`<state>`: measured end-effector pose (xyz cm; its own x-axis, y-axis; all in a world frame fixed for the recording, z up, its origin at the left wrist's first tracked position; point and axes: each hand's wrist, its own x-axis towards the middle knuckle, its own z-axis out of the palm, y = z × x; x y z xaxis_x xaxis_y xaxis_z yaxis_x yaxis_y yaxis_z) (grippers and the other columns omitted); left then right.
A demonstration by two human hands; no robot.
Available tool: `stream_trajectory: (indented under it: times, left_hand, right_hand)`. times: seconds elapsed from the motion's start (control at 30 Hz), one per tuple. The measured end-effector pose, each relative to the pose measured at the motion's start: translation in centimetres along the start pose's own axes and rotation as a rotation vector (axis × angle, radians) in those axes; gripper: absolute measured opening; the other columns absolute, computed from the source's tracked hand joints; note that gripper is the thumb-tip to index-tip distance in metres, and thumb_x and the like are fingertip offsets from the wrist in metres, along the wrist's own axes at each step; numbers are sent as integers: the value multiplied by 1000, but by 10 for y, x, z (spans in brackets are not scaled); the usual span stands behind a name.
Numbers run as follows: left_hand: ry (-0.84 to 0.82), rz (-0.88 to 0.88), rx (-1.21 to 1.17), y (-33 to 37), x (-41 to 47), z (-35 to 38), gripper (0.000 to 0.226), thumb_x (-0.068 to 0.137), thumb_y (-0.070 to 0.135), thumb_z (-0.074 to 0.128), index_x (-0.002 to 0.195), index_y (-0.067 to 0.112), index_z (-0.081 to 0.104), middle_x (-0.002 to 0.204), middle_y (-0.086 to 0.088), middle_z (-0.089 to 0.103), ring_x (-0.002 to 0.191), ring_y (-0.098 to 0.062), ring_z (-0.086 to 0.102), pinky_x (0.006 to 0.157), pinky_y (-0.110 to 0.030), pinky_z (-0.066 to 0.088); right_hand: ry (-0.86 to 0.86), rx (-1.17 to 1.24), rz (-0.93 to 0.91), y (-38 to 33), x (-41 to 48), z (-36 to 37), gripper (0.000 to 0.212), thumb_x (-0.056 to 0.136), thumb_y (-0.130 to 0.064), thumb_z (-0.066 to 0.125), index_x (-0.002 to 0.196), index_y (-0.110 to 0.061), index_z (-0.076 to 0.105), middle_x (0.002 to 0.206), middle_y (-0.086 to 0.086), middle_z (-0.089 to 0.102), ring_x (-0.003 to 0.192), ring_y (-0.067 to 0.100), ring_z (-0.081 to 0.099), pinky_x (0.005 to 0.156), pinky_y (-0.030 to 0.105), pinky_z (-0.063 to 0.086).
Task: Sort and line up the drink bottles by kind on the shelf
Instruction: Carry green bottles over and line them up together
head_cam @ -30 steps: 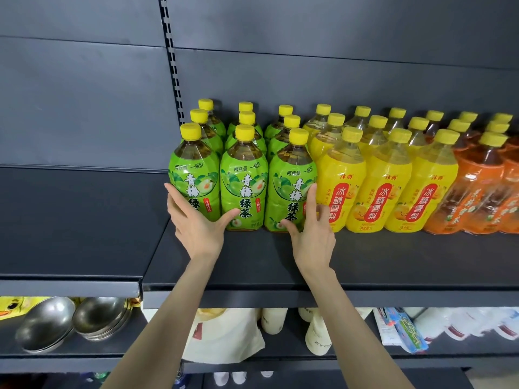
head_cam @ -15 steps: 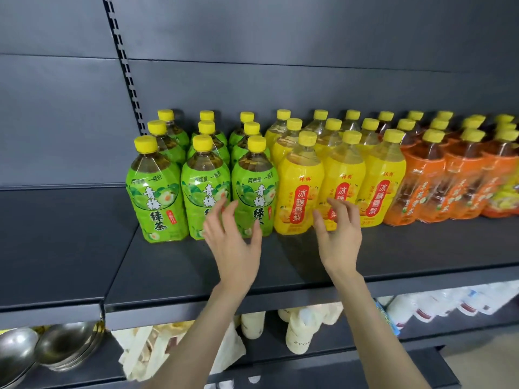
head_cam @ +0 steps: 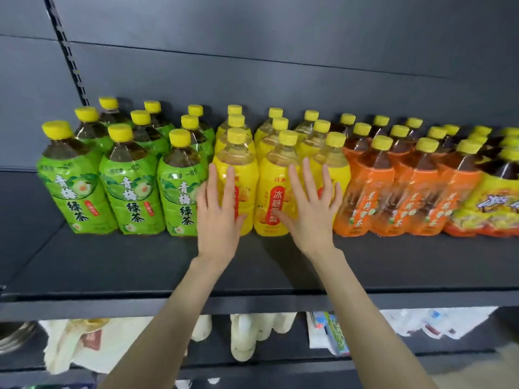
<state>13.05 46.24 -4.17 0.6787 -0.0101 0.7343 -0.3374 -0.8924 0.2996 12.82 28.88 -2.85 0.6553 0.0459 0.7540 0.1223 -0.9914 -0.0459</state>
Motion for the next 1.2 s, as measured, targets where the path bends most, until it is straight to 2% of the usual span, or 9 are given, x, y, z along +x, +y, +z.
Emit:
stream_trajectory:
  times: [0.3, 0.43, 0.53, 0.63, 0.73, 0.83, 0.9, 1.1, 1.2]
  left_hand:
    - [-15, -20, 75, 6, 2, 2, 110, 60, 12, 87, 147, 10, 20, 152, -25, 24, 124, -46, 37, 86, -54, 52]
    - [-37, -30, 101, 10, 2, 0, 109, 61, 11, 87, 147, 9, 19, 150, -29, 24, 125, -49, 37, 86, -56, 51]
    - [-48, -26, 84, 11, -2, -4, 101, 70, 9, 82, 148, 8, 18, 150, -30, 22, 129, -49, 32, 86, -57, 51]
    - [18, -28, 102, 16, -6, -7, 82, 76, 17, 78, 142, 1, 32, 145, -30, 30, 130, -46, 34, 92, -54, 47]
    - [32, 101, 137, 31, -2, -3, 76, 76, 29, 78, 138, 6, 40, 144, -24, 38, 131, -40, 37, 99, -52, 41]
    - [-16, 236, 179, 46, 11, 6, 86, 73, 37, 77, 144, 14, 33, 150, -18, 33, 140, -34, 24, 112, -52, 19]
    - [-55, 265, 236, 50, 18, 10, 94, 69, 36, 81, 145, 17, 30, 152, -16, 32, 141, -33, 25, 113, -52, 9]
    - [-56, 258, 290, 50, 21, 14, 100, 61, 33, 86, 143, 17, 32, 149, -15, 38, 135, -32, 39, 111, -53, 7]
    - [-53, 251, 315, 54, 21, 14, 99, 62, 32, 86, 143, 16, 31, 149, -16, 37, 135, -33, 40, 111, -55, 10]
  right_hand:
    - [18, -4, -30, 7, 2, 10, 110, 62, -43, 85, 150, -29, 21, 157, 3, 26, 144, 33, 10, 110, 58, 5]
    - [23, 5, -31, 8, 1, 12, 111, 62, -45, 84, 150, -29, 20, 157, 3, 26, 144, 33, 11, 109, 58, 6]
    - [9, 34, -55, 9, 1, 8, 105, 67, -46, 81, 150, -26, 22, 158, 5, 24, 145, 33, 10, 111, 56, 6]
    - [51, 156, -18, 22, -5, 3, 92, 77, -44, 75, 150, -20, 24, 158, 9, 23, 145, 32, 11, 112, 50, 8]
    - [96, 231, 88, 45, -11, -1, 81, 82, -32, 73, 148, -16, 28, 157, 15, 23, 143, 35, 12, 114, 45, 9]
    - [67, 254, 71, 59, -6, -3, 74, 82, -17, 74, 145, -14, 37, 156, 17, 24, 140, 38, 19, 110, 52, 28]
    - [51, 252, 51, 61, -2, -3, 72, 80, -11, 75, 143, -14, 41, 154, 16, 28, 135, 37, 27, 101, 50, 40]
    - [77, 228, 84, 59, 1, -5, 72, 74, -14, 81, 137, -17, 47, 147, 16, 41, 122, 40, 44, 83, 40, 51]
    - [53, 216, 83, 57, 1, -8, 71, 74, -16, 81, 137, -17, 48, 146, 17, 42, 121, 41, 46, 81, 41, 52]
